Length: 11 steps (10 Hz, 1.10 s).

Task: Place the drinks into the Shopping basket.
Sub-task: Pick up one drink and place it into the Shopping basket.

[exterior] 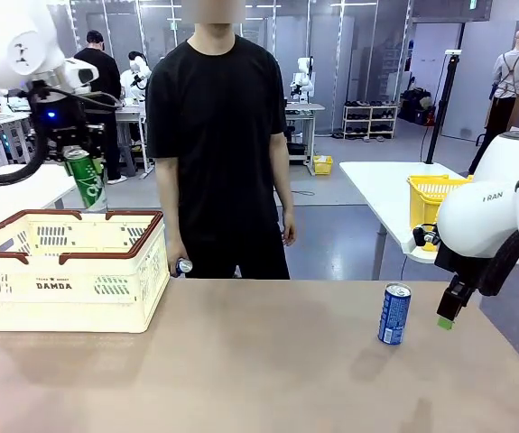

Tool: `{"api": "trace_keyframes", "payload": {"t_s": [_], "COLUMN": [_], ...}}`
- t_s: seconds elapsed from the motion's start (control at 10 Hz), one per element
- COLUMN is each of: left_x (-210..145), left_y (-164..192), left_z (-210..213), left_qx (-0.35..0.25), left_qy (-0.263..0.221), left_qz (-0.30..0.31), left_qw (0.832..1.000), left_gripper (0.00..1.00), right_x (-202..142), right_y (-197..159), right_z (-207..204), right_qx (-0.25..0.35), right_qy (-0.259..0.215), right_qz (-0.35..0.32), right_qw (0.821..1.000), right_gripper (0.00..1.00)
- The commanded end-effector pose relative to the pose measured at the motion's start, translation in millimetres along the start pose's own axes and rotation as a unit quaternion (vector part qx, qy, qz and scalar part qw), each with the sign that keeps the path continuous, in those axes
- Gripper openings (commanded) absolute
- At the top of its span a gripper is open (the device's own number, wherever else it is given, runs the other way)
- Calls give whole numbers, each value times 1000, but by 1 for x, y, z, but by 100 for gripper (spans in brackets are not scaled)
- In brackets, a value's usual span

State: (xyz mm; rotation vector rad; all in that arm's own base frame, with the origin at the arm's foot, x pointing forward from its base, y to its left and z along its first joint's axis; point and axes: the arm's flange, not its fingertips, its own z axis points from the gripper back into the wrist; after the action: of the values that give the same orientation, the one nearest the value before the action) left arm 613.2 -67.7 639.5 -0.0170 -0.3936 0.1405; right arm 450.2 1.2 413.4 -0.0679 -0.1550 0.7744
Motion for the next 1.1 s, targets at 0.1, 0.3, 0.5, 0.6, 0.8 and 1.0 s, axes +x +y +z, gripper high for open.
{"api": "trace_keyframes", "payload": {"t_s": [0.1, 0.3, 0.5, 0.6, 0.8, 1.0], "left_x": [10, 17, 11, 8, 8, 8], "left_y": [27, 52, 55, 56, 56, 56], "left_z": [-1, -15, -15, -26, -26, -26], "left_qx": [1, 0, -21, 13, 13, 13], "left_qy": [40, 55, 43, 52, 52, 52], "left_qz": [-25, -33, -51, -26, -26, -26], "left_qw": [999, 998, 998, 998, 998, 998], "left_gripper": [59, 59, 59, 59, 59, 59], "right_x": [-1, -1, -1, -1, -1, -1], "right_y": [0, 0, 0, 0, 0, 0], "right_z": [0, 0, 0, 0, 0, 0], "right_qx": [0, 0, 0, 0, 0, 0], "right_qy": [0, 0, 0, 0, 0, 0], "right_qz": [0, 0, 0, 0, 0, 0], "right_qw": [1000, 1000, 1000, 1000, 1000, 1000], "right_gripper": [81, 81, 81, 81, 81, 81]}}
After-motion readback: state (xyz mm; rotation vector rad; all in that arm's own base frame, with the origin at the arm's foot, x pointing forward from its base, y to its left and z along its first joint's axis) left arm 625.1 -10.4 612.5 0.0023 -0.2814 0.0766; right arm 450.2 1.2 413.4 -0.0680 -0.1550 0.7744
